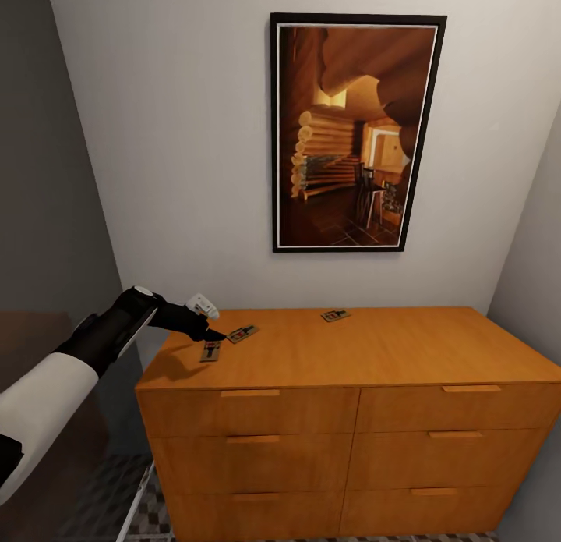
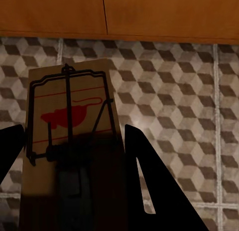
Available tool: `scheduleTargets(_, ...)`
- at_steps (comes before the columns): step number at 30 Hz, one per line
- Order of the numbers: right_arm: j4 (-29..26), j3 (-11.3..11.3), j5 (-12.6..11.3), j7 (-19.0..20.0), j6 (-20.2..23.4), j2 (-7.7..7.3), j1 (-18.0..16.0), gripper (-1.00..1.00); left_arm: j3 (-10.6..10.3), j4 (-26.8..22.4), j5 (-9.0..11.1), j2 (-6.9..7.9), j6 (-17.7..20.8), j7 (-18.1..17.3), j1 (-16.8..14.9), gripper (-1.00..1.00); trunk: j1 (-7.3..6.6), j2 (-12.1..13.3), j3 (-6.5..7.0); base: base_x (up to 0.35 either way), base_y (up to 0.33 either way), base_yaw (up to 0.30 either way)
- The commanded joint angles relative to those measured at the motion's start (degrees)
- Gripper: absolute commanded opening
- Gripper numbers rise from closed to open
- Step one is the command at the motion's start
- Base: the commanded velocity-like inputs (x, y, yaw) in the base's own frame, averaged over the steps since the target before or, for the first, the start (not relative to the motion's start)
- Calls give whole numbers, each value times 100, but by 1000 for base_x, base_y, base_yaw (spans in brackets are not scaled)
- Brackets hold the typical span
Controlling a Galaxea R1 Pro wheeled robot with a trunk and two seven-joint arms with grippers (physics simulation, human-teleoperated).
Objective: Take the four mousetraps from the cabinet in the bathroom and place them on the bathroom floor. Make sure all four end up on the same floor surface, and ensure that at least two of them are either under or directly next to the same bathroom sink.
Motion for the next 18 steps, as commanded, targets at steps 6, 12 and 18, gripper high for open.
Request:
scheduleTargets(6,8,3,15,17,-21,-1,12,-100,-11,72,-3,-5,27,-13,-6,100,0,-4,-7,76,0,0)
scheduleTargets(12,7,4,15,19,-21,-3,30,-100,-11,90,-3,-12,25,-13,-6,100,0,-4,-7,161,0,0)
scheduleTargets(18,6,5,15,25,-20,-3,36,-100,-11,97,-3,-13,25,-13,-6,100,0,-4,-7,92,0,0)
